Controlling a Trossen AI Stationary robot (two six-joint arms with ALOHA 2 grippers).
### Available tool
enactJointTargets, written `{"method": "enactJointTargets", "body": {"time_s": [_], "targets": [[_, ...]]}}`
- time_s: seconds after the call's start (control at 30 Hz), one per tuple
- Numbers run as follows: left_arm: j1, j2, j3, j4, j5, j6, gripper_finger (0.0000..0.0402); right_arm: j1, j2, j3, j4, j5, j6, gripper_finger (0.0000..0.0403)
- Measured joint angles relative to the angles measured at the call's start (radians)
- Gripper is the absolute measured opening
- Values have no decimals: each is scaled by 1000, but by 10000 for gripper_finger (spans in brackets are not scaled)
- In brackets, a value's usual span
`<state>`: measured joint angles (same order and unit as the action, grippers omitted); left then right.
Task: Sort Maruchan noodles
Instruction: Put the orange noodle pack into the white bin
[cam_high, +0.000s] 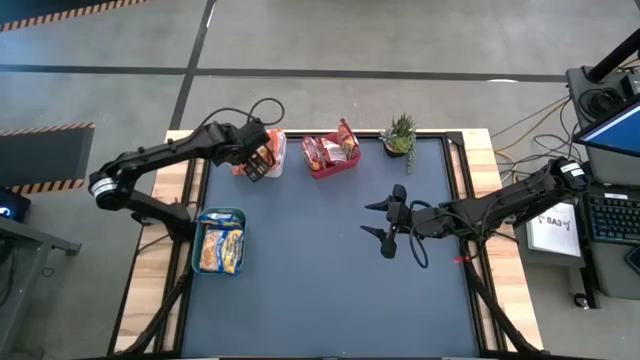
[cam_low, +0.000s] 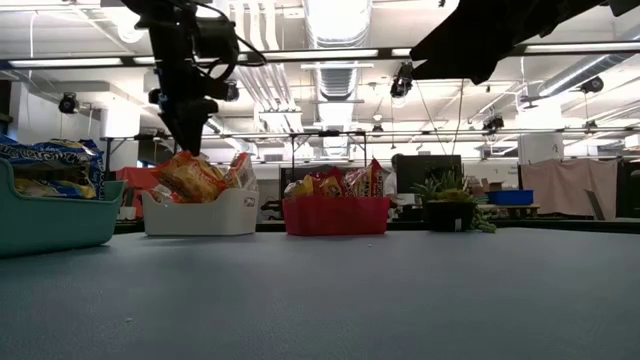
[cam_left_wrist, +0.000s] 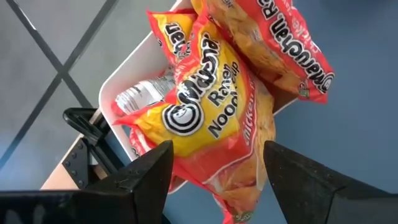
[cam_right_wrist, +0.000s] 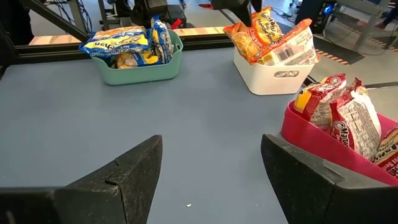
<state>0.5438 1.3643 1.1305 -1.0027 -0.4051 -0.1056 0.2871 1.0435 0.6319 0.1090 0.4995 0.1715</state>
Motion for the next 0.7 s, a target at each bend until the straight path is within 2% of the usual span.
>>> {"method": "enactJointTargets", "body": {"time_s": [0.17,0.47,0.57,0.7], "targets": [[0,-34,6,-32,-2,3,232,0,0,0,0,0,0,265],[-30,-200,-31,-100,39,65,229,0,0,0,0,1,0,258],[-57,-241,-91,-97,54,86,207,0,0,0,0,1,0,259],[-70,-263,-181,-43,55,59,147,0,0,0,0,1,-7,262]]}}
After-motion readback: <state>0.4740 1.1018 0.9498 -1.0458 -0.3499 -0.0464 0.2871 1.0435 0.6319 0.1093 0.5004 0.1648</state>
